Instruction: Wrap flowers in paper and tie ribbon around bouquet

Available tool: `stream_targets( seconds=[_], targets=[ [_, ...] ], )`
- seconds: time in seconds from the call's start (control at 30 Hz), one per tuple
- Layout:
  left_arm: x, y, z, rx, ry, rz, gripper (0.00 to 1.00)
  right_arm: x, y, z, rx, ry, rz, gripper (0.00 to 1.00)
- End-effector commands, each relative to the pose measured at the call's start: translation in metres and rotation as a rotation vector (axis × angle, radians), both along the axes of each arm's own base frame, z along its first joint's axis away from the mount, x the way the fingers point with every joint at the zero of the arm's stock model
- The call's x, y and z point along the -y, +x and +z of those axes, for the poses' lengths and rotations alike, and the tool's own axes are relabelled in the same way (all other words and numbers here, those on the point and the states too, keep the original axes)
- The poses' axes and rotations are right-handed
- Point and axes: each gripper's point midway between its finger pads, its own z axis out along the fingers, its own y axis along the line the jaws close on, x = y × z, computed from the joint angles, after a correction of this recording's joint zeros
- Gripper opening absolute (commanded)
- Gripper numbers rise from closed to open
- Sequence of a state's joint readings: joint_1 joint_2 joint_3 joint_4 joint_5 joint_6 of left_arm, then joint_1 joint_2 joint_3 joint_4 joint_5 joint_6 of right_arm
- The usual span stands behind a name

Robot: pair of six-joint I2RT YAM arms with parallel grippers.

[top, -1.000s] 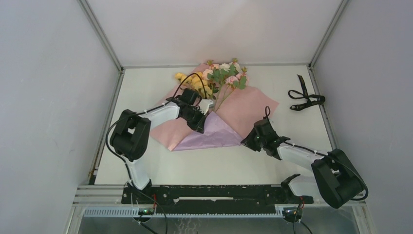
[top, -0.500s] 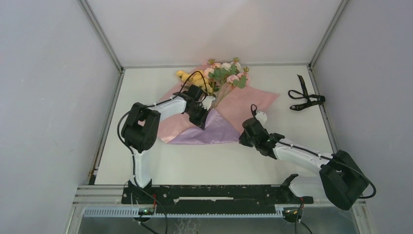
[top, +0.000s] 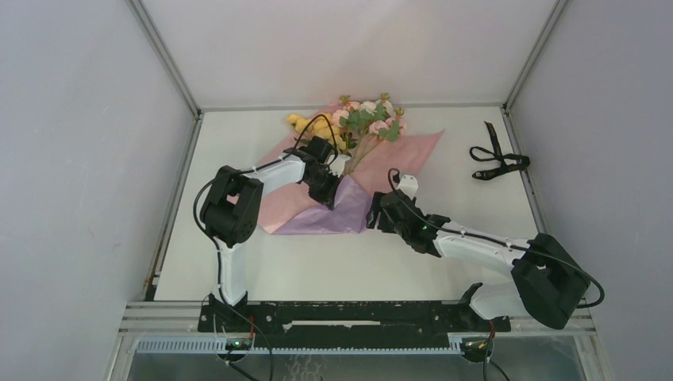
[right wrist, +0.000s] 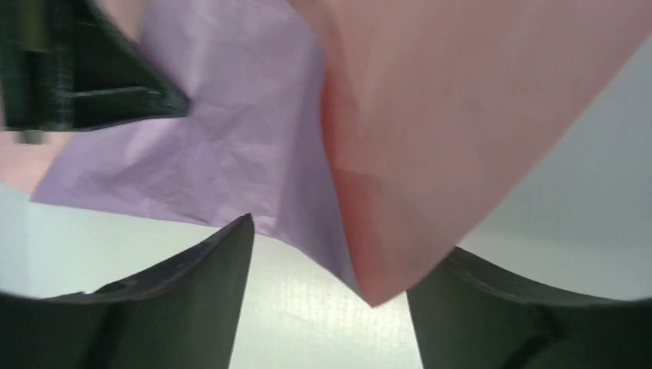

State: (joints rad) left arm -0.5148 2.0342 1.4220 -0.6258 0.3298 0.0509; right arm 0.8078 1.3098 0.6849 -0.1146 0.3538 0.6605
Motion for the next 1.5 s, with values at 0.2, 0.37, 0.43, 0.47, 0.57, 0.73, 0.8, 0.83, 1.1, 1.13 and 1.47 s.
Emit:
stream_targets(
  seconds=[0.2,0.37,0.43,0.47,0.57,0.73,0.8,0.83,1.1,1.13,1.47],
  targets=[
    [0.006,0.007,0.002,0.021,-0.019,0.014,0.0,-0.031,0.004,-0.025,-0.058,0.23,-0.117,0.99],
    [0.007,0.006,0.0,0.013,-0.027,0.015,0.0,-0.016,0.02,-0.031,-0.007,0.165,-0.185,0.65],
    [0.007,0.007,0.0,0.017,-0.027,0.014,0.0,-0.008,0.023,-0.029,0.024,0.072,-0.178,0.4],
    [0.007,0.007,0.0,0.02,-0.023,0.014,0.0,-0.006,0.026,-0.026,0.04,0.02,-0.167,0.34],
    [0.007,0.009,0.001,0.026,-0.025,0.013,0.0,-0.001,0.027,-0.019,0.086,-0.198,-0.105,0.21],
    [0.007,0.012,-0.003,0.034,-0.02,0.009,0.0,-0.025,0.033,0.004,0.211,-0.522,0.083,0.05],
    [0.007,0.011,-0.005,0.023,-0.02,0.008,0.0,-0.037,0.033,0.011,0.26,-0.636,0.156,0.03],
    [0.007,0.01,-0.007,0.015,-0.022,0.006,0.0,-0.044,0.032,0.014,0.287,-0.692,0.201,0.02],
    [0.005,0.009,-0.012,-0.038,-0.064,0.025,0.0,-0.101,0.023,-0.001,0.392,-0.832,0.558,0.0],
    [0.005,0.01,-0.01,-0.043,-0.075,0.03,0.0,-0.105,0.023,-0.003,0.393,-0.84,0.577,0.0],
    [-0.006,0.02,0.049,-0.019,-0.251,0.06,0.41,-0.108,0.013,-0.058,0.277,-0.914,0.725,0.0]
  ],
)
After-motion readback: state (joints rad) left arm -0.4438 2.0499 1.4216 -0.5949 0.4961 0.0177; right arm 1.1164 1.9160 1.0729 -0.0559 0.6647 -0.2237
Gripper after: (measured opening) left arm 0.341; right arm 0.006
